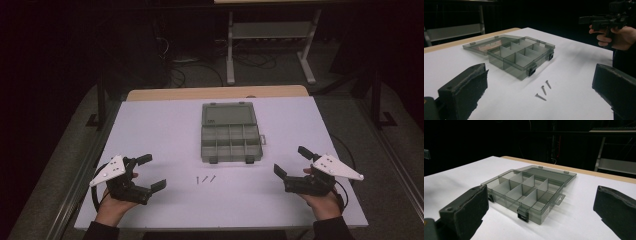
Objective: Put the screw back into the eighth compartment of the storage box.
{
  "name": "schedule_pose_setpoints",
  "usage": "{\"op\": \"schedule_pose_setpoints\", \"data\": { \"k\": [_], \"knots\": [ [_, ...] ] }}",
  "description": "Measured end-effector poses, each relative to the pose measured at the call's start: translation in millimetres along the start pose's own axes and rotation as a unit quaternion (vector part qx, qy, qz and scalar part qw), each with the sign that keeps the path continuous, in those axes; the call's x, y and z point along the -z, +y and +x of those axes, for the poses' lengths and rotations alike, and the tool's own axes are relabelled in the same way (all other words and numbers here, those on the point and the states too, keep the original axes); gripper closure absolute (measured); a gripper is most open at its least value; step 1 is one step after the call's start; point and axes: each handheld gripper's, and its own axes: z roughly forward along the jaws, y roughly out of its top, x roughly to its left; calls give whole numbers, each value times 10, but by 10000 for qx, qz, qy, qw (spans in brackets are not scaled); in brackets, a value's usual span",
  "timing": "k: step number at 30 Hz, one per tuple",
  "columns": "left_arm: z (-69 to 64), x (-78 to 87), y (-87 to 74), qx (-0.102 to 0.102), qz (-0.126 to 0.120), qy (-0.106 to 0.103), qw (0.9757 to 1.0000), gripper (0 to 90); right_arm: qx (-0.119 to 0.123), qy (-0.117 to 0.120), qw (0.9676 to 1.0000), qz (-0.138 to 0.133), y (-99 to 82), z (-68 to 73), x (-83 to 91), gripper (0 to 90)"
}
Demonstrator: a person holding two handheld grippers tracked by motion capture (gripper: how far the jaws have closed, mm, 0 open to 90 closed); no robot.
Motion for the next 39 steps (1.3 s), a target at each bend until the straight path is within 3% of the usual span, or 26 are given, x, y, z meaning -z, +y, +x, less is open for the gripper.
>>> {"op": "schedule_pose_setpoints", "data": {
  "k": [16,32,39],
  "knots": [
    [5,-53,38,136,134,104,9998,0,-34,86,10000,-17,8,-8,-18,0],
    [32,-219,130,66,244,131,9996,0,-34,118,9999,-91,32,1,-42,0],
    [34,-276,166,62,154,124,9998,0,-28,119,9999,-83,33,3,-50,0]
  ]
}}
